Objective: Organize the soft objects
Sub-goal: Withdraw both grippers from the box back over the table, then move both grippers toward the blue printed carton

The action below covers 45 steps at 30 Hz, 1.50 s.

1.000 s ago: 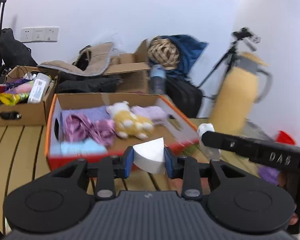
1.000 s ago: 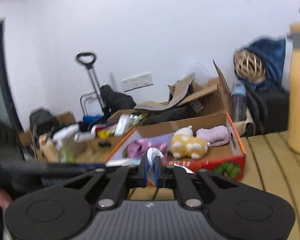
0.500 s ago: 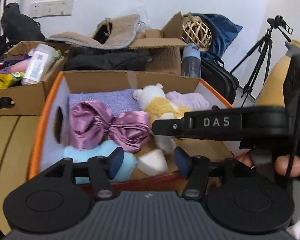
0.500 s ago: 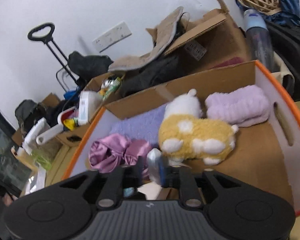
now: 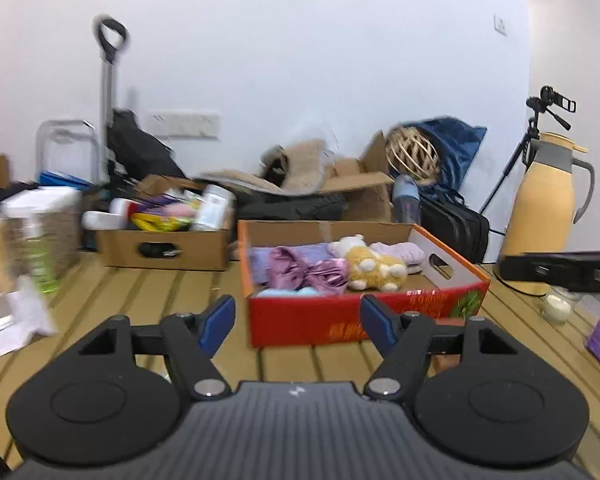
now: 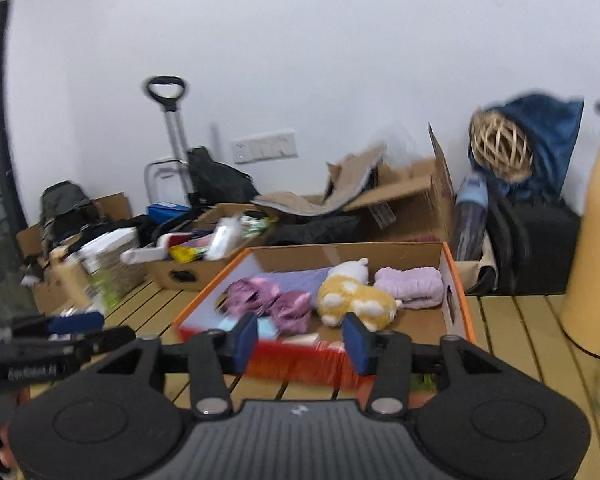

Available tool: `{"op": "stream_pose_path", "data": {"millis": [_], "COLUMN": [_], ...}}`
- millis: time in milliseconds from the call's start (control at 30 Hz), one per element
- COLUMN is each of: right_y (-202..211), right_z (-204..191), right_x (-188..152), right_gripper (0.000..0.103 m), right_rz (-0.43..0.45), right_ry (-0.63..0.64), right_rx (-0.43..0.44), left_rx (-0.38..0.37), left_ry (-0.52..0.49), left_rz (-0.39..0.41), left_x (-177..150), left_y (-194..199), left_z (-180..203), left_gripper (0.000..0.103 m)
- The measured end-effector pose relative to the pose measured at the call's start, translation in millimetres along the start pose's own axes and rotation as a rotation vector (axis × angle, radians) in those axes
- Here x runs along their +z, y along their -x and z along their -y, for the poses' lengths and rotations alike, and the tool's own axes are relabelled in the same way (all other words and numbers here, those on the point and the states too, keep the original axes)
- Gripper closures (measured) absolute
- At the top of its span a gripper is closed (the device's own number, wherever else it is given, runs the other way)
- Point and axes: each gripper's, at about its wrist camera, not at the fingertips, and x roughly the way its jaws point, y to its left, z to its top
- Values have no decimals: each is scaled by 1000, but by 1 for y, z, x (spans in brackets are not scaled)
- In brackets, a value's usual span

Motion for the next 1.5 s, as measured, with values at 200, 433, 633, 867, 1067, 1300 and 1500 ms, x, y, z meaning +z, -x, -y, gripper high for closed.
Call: {"op": "stream_pose_path", "data": {"millis": [200,433,633,867,1067,1300,1500], "right_y": [79,145,191,202,186,131,66], "right_z": [-38,-85,-100,-117,-111,-83,-31], "right_x": [-78,-147,-191,-208,-208,-181,-156], "right_gripper": [37,30,19,18,20,29,29], "right_rz": [24,61,124,103,52,-11,-96], "right_ry": [47,130,-49,-27,-66,-94,-166], "right_rx": [-58,-178,-259,-282,-236,-244,-213], "left_rx": [59,38,59,40,-22,-141,-225], "left_ry": [5,-41,-22,-38,-63,-53,-65], "left_rz": [38,35,93,138,95,17,-56], "left_x": [-56,-105,-135,-128,-123,-102,-74], "left_y": [84,138,184,195,171,103,20], "left_z": [-5,5,6,12,21,36,61], "left_gripper": [28,16,11,2,2,11,24]}}
